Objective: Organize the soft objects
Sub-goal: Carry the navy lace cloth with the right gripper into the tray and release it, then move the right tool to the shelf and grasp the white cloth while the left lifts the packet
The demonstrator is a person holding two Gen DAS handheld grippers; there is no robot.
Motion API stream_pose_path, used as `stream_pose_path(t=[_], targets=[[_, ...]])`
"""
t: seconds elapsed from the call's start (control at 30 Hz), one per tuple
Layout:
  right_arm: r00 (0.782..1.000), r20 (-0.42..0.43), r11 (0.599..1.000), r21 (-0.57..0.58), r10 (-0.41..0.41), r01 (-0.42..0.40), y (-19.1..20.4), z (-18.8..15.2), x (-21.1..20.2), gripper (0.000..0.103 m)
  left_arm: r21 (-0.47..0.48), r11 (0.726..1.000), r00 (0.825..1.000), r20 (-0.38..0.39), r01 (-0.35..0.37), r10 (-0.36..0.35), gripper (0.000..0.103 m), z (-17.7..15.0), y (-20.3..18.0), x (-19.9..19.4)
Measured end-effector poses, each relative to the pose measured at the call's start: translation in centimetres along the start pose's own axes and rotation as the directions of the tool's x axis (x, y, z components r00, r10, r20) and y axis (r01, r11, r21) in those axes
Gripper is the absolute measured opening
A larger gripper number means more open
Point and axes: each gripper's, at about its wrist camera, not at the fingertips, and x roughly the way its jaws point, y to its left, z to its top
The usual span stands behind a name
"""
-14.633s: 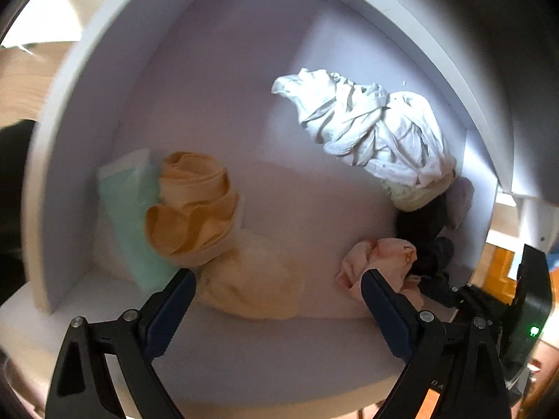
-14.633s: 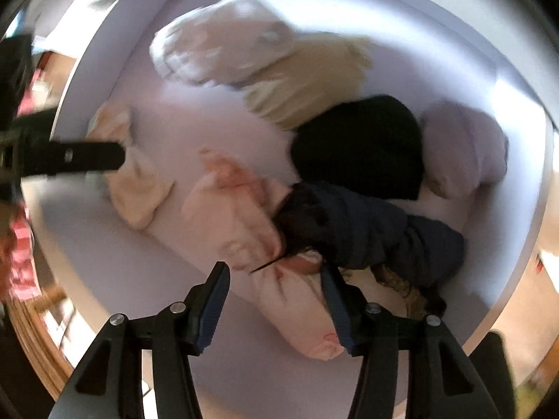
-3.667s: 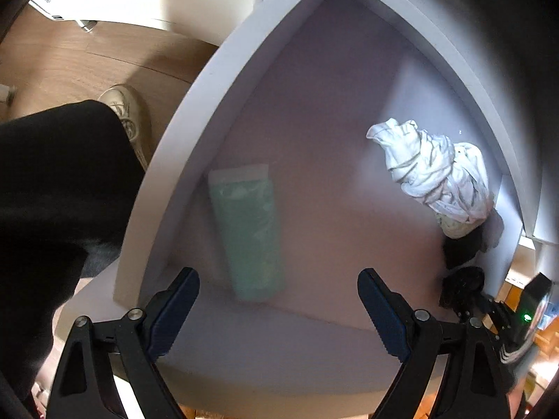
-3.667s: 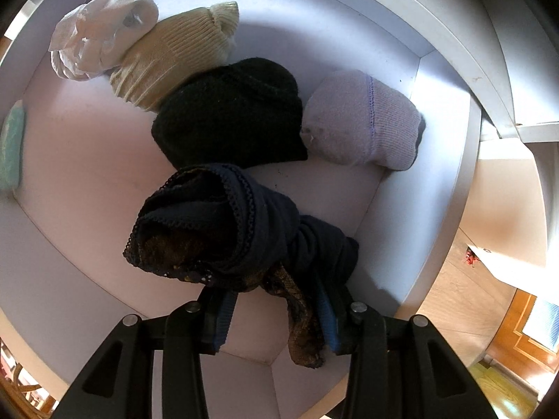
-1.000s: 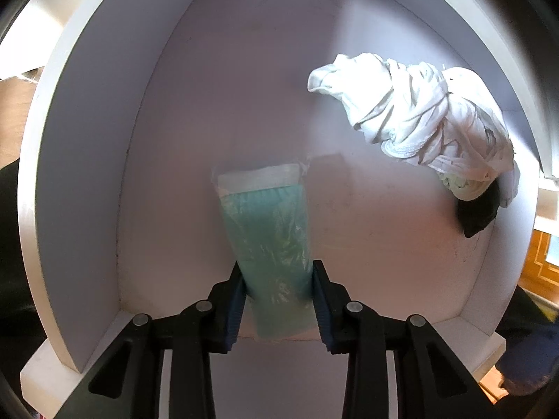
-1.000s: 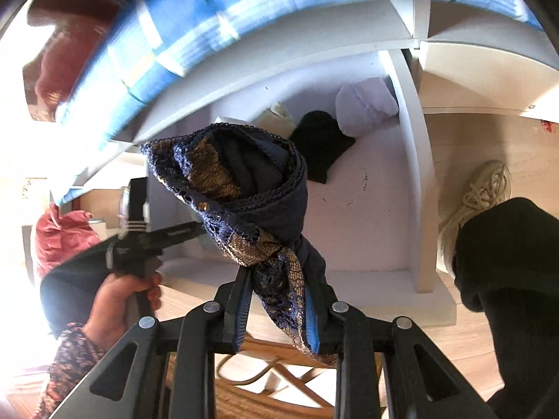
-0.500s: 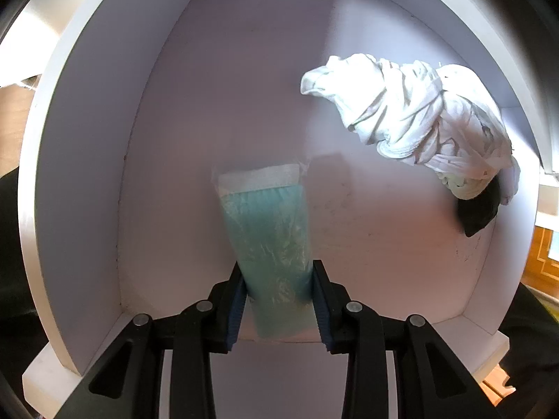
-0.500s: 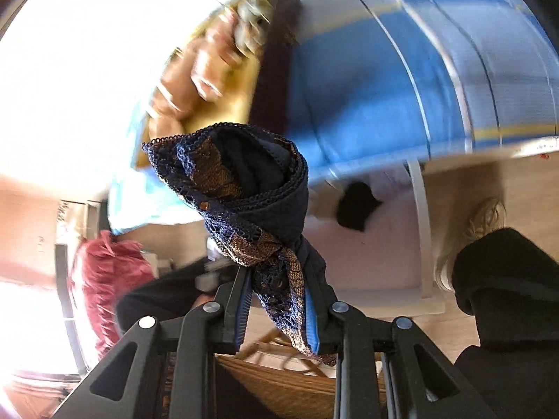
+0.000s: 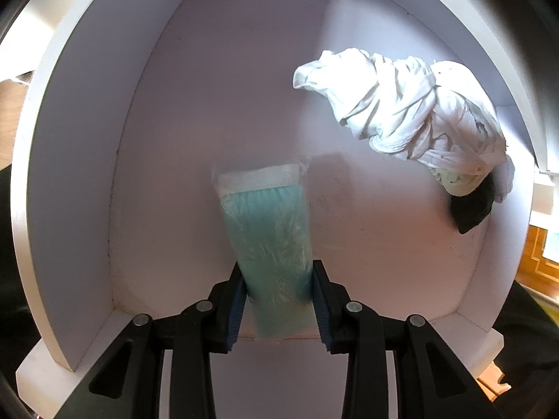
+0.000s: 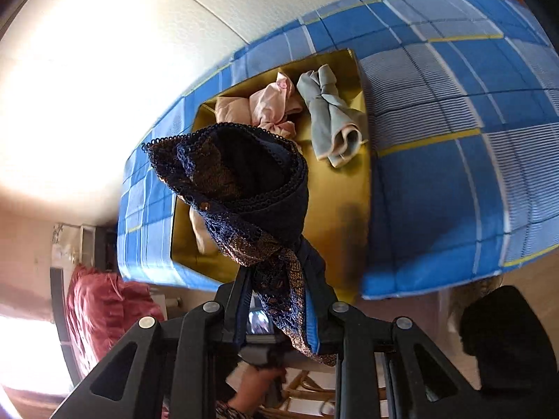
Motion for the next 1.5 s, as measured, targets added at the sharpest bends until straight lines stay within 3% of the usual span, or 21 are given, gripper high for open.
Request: stream_pose_path(t=[0.3, 0.57, 0.73, 0.83, 0.93, 1.1, 1.3, 1.5], targets=[[0.997, -0.009, 0.978, 0.192, -0.081, 0.081, -0.9, 4.6, 5.5, 0.027, -0.006, 1.0, 1.0, 0.0, 0.027, -0.027, 0.035, 0.2, 0.6, -1.6], [0.989, 0.035, 0.968, 0.212, -0.142, 0.131, -1.1, 6.1, 7.4, 0.027, 0.009, 0.999, 0.999, 0.005, 0.044, -0.044, 0.035, 0.4, 1.3, -2.7], [0.993, 0.02, 0.983, 0.14, -0.12, 0.116, 0.5, 5.2, 8.0, 0.031, 0.003, 0.999, 0.999, 0.009, 0.043, -0.043, 0.035, 0.5, 2.0, -3.0], [0.987, -0.01, 0.984, 0.064, -0.163, 0.164, 1.5, 4.6, 9.1, 0.032, 0.002, 0.999, 0.999, 0.009, 0.042, -0.042, 0.035, 0.6, 2.0, -3.1], [0.966, 0.035, 0.966, -0.01, -0.257, 0.257, 2.4, 4.6, 9.4, 0.028, -0.003, 0.999, 0.999, 0.015, 0.044, -0.044, 0.035, 0.4, 2.0, -3.1], [0.917, 0.157, 0.926, -0.032, -0.368, 0.377, 2.9, 5.9, 9.2, 0.027, -0.014, 0.999, 0.999, 0.02, 0.051, -0.05, 0.035, 0.2, 2.2, -3.6], [0.949, 0.155, 0.954, -0.077, -0.274, 0.288, 1.7, 4.9, 8.3, 0.03, 0.001, 0.999, 0.999, 0.034, 0.037, -0.037, 0.035, 0.0, 1.9, -3.9], [0.942, 0.226, 0.936, -0.196, -0.247, 0.292, 0.7, 2.2, 5.0, 0.031, 0.003, 1.0, 0.999, 0.04, 0.014, -0.014, 0.034, -0.1, 2.0, -4.2]])
